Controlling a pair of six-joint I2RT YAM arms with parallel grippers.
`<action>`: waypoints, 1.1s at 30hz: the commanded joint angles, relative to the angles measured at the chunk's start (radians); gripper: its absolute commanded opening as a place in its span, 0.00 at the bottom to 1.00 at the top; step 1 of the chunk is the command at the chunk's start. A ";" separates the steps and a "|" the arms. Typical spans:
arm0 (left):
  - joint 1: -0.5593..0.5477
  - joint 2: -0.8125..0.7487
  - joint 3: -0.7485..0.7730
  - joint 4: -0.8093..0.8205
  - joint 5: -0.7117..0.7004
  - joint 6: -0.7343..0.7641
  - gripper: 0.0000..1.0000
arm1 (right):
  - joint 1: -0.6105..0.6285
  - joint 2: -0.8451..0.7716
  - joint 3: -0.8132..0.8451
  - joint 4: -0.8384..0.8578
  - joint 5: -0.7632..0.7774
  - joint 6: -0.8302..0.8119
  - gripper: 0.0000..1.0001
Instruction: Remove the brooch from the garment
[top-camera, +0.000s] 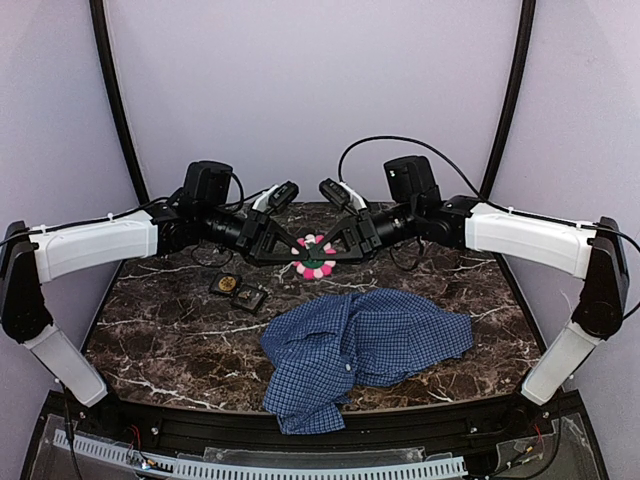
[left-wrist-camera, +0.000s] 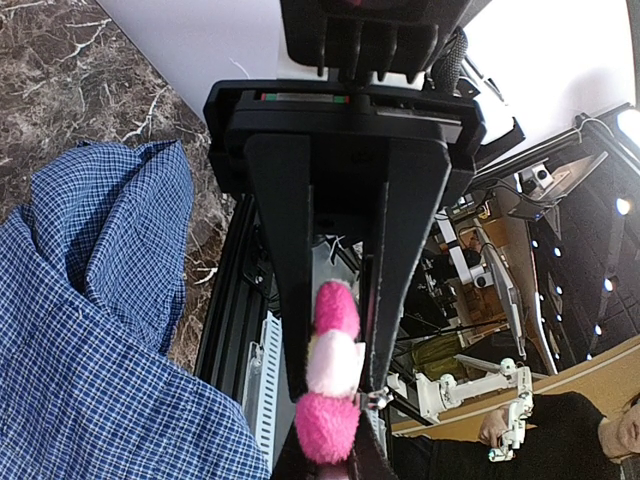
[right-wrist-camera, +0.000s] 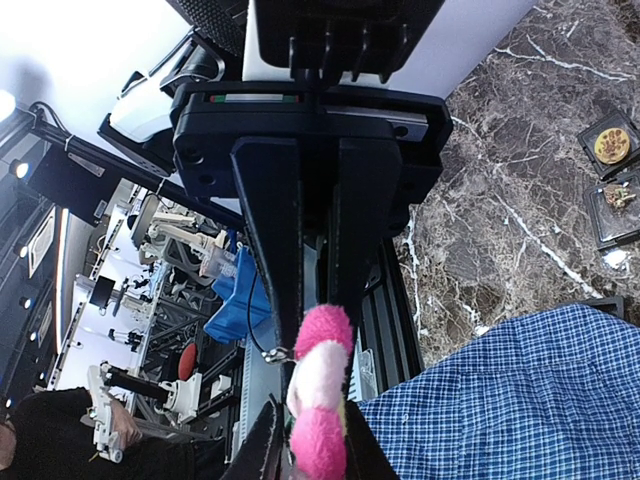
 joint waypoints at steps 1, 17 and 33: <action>-0.010 0.003 0.034 0.002 -0.013 0.010 0.01 | 0.014 0.025 0.029 0.008 -0.003 -0.021 0.18; -0.011 0.006 0.036 -0.002 -0.014 0.014 0.01 | 0.015 0.058 0.074 -0.092 -0.022 -0.078 0.20; -0.011 0.008 0.042 -0.016 -0.019 0.025 0.01 | -0.008 0.057 0.044 -0.063 0.041 0.008 0.16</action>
